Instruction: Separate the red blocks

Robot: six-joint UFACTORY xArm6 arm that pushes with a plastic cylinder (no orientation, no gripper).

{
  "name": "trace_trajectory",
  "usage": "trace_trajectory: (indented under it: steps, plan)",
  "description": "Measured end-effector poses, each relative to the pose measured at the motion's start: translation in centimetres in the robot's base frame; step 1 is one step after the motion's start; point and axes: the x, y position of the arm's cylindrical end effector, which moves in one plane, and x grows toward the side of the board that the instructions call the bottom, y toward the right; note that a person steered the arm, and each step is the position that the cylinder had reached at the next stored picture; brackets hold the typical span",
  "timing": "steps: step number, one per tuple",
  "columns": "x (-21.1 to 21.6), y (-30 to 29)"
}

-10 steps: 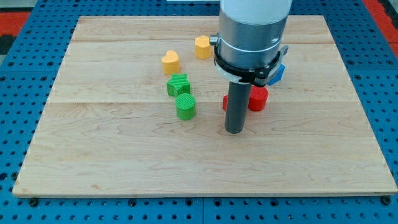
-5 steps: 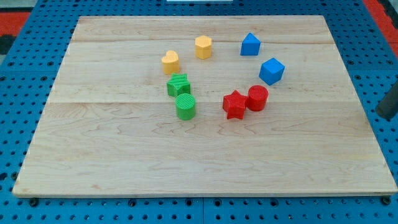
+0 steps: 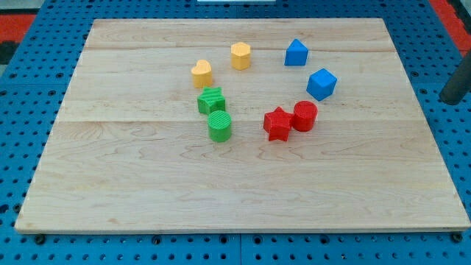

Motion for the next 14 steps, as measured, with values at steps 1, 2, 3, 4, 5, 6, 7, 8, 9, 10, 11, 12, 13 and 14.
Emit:
trace_trajectory:
  steps: [1,2,3,4,5,6,7,8,9,10,11,12,13,14]
  plan:
    - [0.7,-3.9]
    - [8.5,-5.0]
    - [9.2,-12.1]
    - [6.8,-16.6]
    - [4.9,-21.2]
    - [4.0,-23.2]
    - [5.0,-21.7]
    - [6.5,-25.6]
    - [6.2,-27.7]
    - [5.6,-27.2]
    - [3.6,-27.2]
    - [3.4,-26.1]
    - [3.9,-24.7]
    - [4.4,-22.2]
